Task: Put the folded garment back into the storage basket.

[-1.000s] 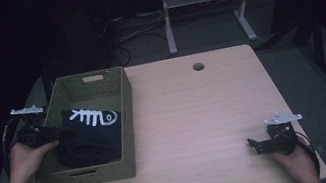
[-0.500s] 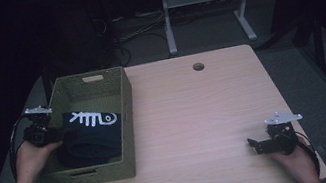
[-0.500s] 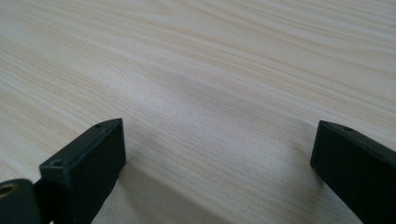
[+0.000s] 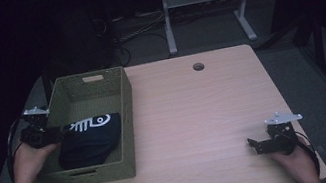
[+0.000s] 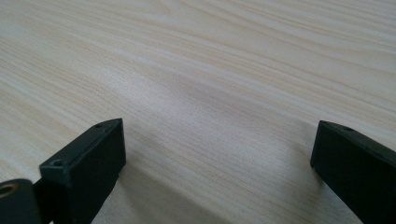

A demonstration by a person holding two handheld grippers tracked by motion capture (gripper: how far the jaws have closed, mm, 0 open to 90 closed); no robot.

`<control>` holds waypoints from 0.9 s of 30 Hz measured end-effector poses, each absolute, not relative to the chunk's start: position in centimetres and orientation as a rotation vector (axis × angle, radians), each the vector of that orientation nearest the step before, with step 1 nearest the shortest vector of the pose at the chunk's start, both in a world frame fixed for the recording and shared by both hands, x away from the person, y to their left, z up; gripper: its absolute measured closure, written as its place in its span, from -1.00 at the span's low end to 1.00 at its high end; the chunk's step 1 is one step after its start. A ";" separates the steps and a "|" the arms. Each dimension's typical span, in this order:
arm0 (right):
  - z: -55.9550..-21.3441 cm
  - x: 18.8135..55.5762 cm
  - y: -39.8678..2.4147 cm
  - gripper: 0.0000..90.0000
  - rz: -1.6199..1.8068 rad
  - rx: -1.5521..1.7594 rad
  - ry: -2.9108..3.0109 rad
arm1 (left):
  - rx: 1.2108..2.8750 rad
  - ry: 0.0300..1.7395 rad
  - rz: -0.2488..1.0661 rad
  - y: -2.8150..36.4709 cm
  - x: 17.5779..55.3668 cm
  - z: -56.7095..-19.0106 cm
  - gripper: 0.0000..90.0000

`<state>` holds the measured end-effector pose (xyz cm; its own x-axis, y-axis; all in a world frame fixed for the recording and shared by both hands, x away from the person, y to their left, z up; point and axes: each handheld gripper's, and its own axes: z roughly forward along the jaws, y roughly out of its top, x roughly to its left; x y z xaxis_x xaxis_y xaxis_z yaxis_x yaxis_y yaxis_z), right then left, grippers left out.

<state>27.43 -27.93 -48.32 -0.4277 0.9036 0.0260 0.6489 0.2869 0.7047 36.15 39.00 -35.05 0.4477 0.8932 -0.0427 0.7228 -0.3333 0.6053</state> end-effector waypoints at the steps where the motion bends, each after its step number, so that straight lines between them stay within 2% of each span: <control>1: -48.3 27.4 -27.9 -0.93 0.922 1.398 2.183 | 2.136 1.338 0.410 38.8 35.9 -34.8 -0.23; 9: -48.3 27.4 -27.9 -0.93 0.921 1.398 2.183 | 2.073 1.290 0.403 37.3 35.2 -33.9 -0.29; 19: -48.3 27.4 -27.9 -0.93 0.922 1.398 2.183 | 2.027 1.195 0.414 33.3 34.8 -32.7 -0.46; 27: -48.3 27.4 -27.9 -0.93 0.924 1.398 2.185 | 2.004 1.109 0.418 30.2 33.9 -31.6 -0.49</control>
<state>27.42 -27.93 -48.30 -0.4295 0.9027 0.0280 0.6489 0.2869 0.7047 33.86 30.24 -31.62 0.5629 0.8221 -0.0856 0.5613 -0.3041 0.7697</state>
